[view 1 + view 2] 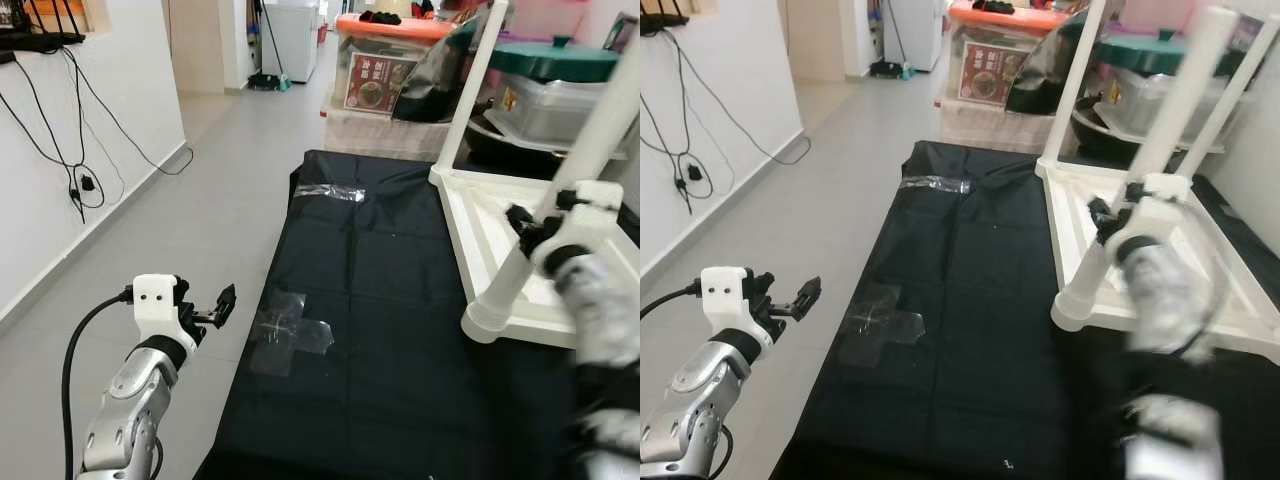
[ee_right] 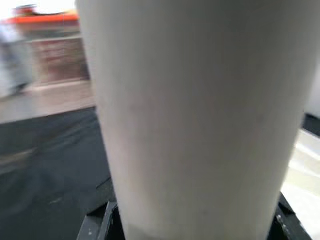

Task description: Building children table

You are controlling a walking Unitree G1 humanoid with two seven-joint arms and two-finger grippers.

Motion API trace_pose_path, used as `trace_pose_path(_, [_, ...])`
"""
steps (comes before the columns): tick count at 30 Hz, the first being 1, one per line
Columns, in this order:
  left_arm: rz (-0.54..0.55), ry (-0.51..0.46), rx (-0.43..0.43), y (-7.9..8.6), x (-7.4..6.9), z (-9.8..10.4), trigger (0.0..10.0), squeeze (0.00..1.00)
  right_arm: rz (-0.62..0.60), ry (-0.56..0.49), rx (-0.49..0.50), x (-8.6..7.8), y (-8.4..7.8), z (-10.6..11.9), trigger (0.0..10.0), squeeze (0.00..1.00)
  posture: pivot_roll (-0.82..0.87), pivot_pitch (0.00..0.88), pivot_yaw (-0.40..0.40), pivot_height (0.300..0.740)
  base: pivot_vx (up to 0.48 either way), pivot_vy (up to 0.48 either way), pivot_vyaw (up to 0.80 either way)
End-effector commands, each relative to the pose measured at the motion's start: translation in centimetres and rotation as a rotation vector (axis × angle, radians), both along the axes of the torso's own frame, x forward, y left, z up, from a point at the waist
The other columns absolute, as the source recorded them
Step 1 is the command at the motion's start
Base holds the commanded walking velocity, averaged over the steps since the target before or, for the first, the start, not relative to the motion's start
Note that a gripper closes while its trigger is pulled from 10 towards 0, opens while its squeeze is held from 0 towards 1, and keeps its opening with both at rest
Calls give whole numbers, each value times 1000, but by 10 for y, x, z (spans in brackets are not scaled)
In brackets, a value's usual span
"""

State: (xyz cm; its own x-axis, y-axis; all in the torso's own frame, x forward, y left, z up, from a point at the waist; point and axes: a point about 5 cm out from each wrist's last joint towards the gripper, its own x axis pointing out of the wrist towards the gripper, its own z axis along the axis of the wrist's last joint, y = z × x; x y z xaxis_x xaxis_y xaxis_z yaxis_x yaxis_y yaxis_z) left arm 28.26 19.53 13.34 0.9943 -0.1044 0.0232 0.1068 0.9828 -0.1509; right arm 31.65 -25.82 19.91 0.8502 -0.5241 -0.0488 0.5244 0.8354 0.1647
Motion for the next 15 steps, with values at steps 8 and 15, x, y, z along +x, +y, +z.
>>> trace_pose_path(8, [-3, -6, 8, 0, 2, 4, 10000, 0, 12, 126, 127, -3, 44, -28, 0, 0, -57, 0, -84, 740, 0, 0, 0])
trace_pose_path(15, [0, -1, 3, -3, 0, 2, 10000, 0, 82, 164, 178, 1, 69, -19, 10000, 0, -52, 0, -90, 740, 0, 0, 0])
